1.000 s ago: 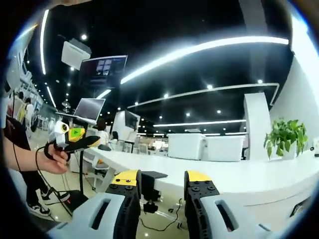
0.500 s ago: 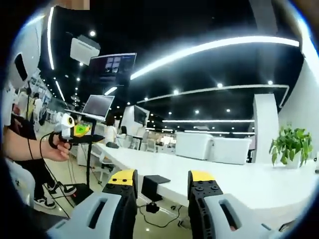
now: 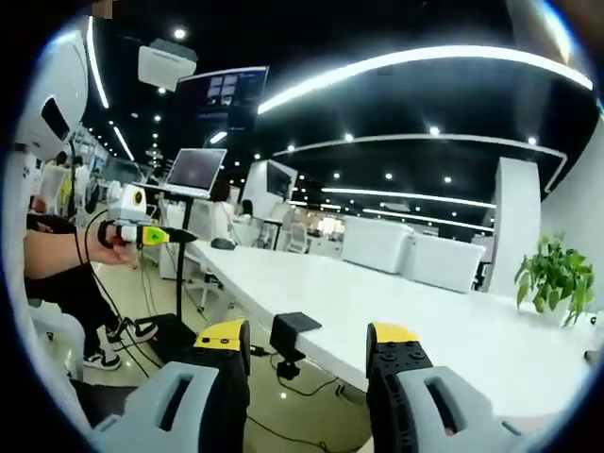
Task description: Clamp the fixed fixture on the desktop, loosen the retaining clip, secure it to the edge of the desk, and tighten the retaining clip.
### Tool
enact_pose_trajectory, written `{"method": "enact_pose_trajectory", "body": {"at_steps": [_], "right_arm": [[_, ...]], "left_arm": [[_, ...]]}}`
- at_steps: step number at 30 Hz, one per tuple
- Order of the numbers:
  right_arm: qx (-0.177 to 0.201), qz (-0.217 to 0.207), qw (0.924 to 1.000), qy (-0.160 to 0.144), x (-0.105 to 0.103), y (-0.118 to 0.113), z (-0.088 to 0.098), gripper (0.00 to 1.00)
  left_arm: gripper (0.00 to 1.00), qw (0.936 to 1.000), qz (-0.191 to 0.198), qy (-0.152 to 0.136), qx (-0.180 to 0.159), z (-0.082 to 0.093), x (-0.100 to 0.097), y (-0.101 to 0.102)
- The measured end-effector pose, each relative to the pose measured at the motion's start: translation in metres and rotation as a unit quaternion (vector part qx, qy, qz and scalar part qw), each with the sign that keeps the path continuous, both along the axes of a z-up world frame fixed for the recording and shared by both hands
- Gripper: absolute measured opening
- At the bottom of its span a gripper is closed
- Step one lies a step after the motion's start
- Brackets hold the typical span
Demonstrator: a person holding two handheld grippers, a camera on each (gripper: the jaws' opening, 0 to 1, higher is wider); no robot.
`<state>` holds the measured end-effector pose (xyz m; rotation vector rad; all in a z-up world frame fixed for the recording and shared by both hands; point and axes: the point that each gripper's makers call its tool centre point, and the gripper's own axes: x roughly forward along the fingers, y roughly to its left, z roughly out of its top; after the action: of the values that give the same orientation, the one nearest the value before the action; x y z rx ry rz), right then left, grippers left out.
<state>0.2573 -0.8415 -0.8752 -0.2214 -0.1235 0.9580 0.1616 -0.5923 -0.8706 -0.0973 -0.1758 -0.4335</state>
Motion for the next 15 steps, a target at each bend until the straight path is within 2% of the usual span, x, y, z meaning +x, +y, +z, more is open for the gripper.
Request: {"method": "enact_pose_trajectory", "body": {"at_steps": [3,5,6,8,12,15], "right_arm": [[-0.016,-0.003,0.9993,0.032,-0.001,-0.003,-0.011,0.48],[-0.033,0.004,0.9985,0.043,-0.006,-0.004,-0.020,0.48],[-0.050,0.003,0.9979,0.041,-0.008,-0.005,-0.025,0.48],[-0.061,0.005,0.9975,0.037,-0.012,-0.006,-0.028,0.48],[-0.057,0.003,0.9978,0.036,-0.015,-0.011,-0.024,0.48],[-0.051,-0.001,0.9980,0.038,-0.014,-0.014,-0.023,0.48]], "left_arm": [[0.59,0.9993,0.015,0.027,0.022,-0.008,0.006,0.004],[0.59,0.9990,0.011,0.038,0.022,-0.009,0.008,0.002],[0.59,0.9984,0.008,0.048,0.028,-0.011,0.008,0.001],[0.59,0.9976,0.005,0.057,0.037,-0.013,0.009,-0.001],[0.58,0.9956,0.002,0.082,0.046,-0.017,0.008,-0.003],[0.58,0.9948,0.003,0.089,0.050,-0.016,0.007,-0.004]]}}
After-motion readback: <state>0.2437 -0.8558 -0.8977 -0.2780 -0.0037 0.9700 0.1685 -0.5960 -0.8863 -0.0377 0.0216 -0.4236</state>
